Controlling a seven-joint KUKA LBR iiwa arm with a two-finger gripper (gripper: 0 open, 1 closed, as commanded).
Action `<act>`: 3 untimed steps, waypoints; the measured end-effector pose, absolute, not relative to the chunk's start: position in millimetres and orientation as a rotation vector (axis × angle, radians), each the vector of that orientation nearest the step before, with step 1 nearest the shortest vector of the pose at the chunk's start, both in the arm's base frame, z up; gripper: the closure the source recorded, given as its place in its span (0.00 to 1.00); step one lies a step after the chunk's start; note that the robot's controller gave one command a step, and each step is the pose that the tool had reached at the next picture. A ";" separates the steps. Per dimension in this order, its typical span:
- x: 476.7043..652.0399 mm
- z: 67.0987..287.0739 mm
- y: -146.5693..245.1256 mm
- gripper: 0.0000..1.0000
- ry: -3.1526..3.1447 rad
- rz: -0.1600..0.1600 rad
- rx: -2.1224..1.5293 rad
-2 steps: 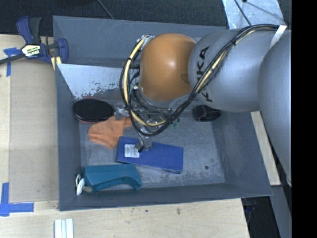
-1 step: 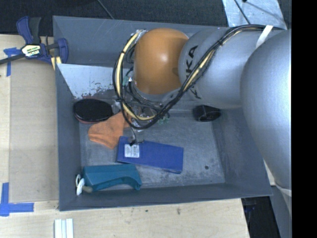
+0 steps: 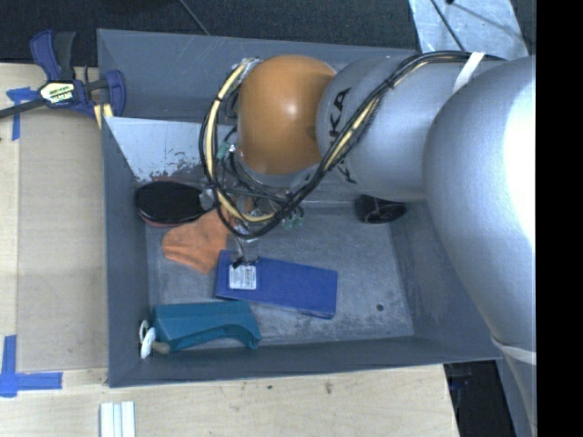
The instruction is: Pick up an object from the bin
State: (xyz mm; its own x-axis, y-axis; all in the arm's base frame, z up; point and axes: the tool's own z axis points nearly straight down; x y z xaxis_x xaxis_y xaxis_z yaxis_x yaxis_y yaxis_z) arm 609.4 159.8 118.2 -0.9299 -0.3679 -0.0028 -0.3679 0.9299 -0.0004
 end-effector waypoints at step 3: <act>612.6 245.4 187.7 1.00 3.037 0.001 -0.765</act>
Offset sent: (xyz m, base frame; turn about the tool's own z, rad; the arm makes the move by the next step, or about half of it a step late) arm 0.0000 0.0000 0.0000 0.0000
